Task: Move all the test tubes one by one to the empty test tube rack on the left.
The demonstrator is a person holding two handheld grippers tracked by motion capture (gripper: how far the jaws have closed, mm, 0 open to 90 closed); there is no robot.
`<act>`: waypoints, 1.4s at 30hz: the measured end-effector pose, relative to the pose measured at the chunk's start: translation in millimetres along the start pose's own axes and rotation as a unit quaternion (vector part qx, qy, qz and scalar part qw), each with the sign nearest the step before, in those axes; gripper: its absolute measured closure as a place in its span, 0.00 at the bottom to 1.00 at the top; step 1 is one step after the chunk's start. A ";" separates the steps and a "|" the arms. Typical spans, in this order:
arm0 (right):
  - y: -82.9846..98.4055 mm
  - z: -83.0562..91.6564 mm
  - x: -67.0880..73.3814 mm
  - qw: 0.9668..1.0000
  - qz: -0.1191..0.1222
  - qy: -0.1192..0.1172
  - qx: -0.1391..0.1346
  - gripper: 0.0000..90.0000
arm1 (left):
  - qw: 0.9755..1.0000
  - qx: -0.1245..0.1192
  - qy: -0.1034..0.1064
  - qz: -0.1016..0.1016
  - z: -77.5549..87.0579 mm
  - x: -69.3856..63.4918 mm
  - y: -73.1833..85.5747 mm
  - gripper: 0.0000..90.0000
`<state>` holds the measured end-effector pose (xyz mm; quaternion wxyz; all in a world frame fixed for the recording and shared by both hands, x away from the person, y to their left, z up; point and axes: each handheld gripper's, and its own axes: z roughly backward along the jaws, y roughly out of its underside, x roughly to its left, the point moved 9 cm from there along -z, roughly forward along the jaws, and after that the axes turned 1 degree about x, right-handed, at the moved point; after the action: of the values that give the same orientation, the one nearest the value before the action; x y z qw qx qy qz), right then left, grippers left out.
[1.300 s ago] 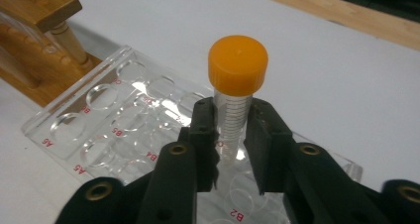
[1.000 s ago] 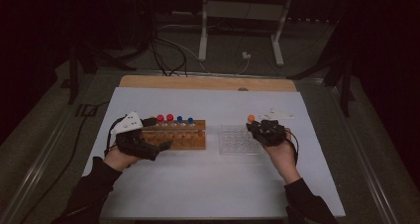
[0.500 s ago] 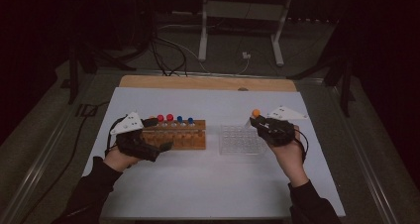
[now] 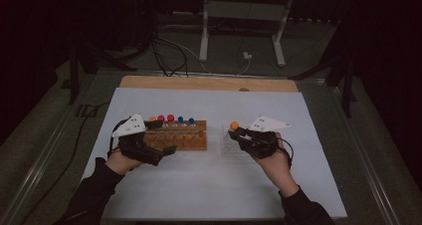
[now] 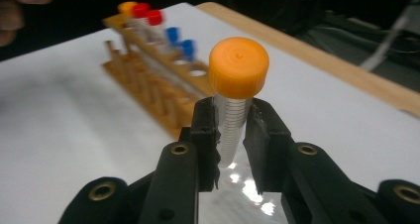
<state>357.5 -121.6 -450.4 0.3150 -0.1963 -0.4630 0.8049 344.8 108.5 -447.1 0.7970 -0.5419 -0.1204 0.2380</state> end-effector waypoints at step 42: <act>29.6 -41.1 97.8 0.989 0.057 -0.117 0.064 0.84 | 0.995 0.021 0.086 -0.053 -43.4 -65.6 6.0 0.60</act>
<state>302.0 -39.7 -498.8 0.2243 -0.1058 -0.4323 0.8670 306.5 41.8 -464.9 0.8273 -0.5361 -0.0749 0.1503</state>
